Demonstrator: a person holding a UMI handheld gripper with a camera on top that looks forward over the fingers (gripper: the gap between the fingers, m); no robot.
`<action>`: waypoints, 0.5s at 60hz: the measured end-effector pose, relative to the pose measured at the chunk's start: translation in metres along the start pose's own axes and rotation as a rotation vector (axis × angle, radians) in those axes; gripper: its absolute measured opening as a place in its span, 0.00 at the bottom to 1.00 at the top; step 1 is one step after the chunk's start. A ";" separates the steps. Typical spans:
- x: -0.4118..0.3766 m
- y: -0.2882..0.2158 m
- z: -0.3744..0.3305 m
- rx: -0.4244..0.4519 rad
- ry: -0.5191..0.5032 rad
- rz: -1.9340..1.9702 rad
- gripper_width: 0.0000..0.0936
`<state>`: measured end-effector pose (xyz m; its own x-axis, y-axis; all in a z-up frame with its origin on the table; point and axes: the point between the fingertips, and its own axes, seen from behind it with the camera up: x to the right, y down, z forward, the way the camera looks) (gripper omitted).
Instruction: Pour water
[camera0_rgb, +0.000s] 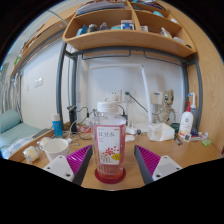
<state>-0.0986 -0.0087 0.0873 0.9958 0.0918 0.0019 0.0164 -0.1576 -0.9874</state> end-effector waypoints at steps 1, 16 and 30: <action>0.001 0.000 -0.006 0.004 0.003 -0.001 0.92; -0.006 0.000 -0.108 0.048 -0.040 0.041 0.92; -0.021 0.007 -0.173 0.057 -0.081 0.019 0.92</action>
<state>-0.1041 -0.1823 0.1083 0.9853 0.1688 -0.0276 -0.0100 -0.1042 -0.9945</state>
